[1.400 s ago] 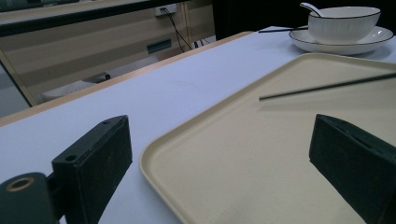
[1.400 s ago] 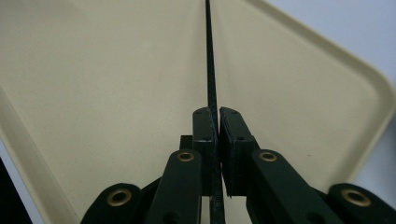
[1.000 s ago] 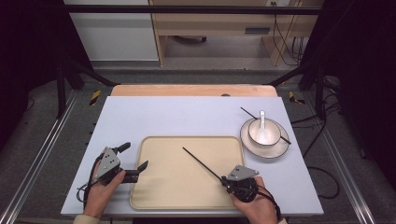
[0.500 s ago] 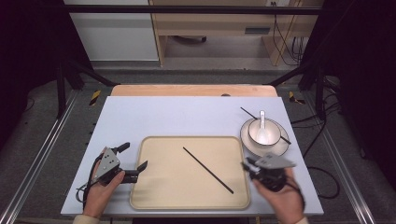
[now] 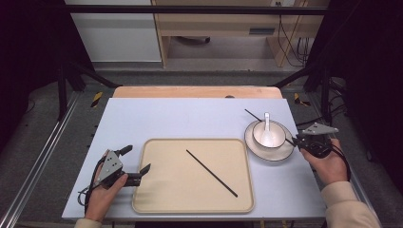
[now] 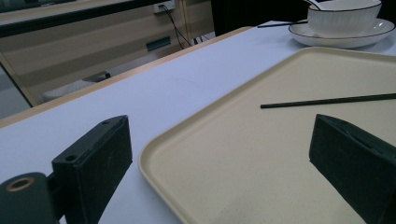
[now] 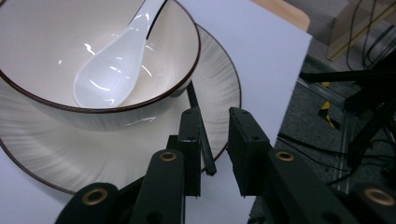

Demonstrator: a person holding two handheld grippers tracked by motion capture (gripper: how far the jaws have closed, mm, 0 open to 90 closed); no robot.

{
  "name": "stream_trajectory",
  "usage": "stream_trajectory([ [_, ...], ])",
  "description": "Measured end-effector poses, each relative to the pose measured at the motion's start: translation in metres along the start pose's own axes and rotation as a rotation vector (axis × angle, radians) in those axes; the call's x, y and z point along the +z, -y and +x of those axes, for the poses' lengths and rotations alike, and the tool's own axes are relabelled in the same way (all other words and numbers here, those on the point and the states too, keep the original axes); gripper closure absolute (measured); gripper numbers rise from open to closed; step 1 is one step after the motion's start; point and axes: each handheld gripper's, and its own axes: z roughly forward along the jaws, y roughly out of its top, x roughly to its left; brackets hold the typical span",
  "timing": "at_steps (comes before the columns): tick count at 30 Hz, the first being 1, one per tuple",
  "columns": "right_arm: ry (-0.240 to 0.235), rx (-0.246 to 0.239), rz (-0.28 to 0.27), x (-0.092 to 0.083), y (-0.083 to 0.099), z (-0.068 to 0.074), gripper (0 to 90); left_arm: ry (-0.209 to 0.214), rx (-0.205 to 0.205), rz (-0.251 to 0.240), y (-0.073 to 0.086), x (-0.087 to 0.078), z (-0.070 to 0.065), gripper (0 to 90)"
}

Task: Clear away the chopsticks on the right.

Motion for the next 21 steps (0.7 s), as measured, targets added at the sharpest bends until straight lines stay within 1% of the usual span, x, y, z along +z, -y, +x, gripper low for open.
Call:
stream_trajectory([
  [1, -0.008, -0.018, 0.003, 0.004, 0.000, 0.000, 74.0, 0.001, 0.000, 0.001, 0.000, 0.000, 0.000, 5.8],
  [4, -0.026, -0.034, 0.029, 0.016, -0.001, -0.001, 73.3, 0.003, -0.001, 0.001, 0.000, 0.000, 0.000, 5.9],
  [7, -0.036, -0.029, 0.067, 0.028, 0.001, -0.004, 72.6, 0.003, 0.005, 0.000, 0.000, -0.001, 0.000, 6.1],
  [9, -0.059, -0.025, 0.075, 0.034, 0.003, -0.005, 72.4, 0.001, 0.001, -0.003, 0.000, -0.001, 0.000, 6.1],
  [12, -0.064, -0.026, 0.090, 0.039, 0.004, -0.007, 73.5, 0.001, 0.005, 0.002, 0.000, 0.000, 0.000, 6.1],
  [13, -0.080, -0.022, 0.089, 0.044, 0.004, -0.007, 75.1, 0.002, 0.002, 0.004, 0.000, 0.000, 0.000, 6.1],
  [15, -0.090, -0.028, 0.091, 0.046, 0.004, -0.005, 78.0, 0.002, 0.004, 0.003, 0.000, 0.000, 0.000, 6.1],
  [17, -0.089, -0.041, 0.093, 0.046, 0.004, -0.002, 83.3, 0.001, 0.002, 0.003, 0.000, 0.000, 0.000, 6.2],
  [19, -0.084, -0.048, 0.093, 0.044, 0.003, 0.000, 84.9, 0.002, 0.001, 0.007, 0.001, 0.000, 0.000, 6.2],
  [21, -0.059, -0.057, 0.077, 0.041, 0.002, 0.001, 85.1, 0.001, 0.001, 0.006, 0.000, 0.000, 0.000, 6.2],
])
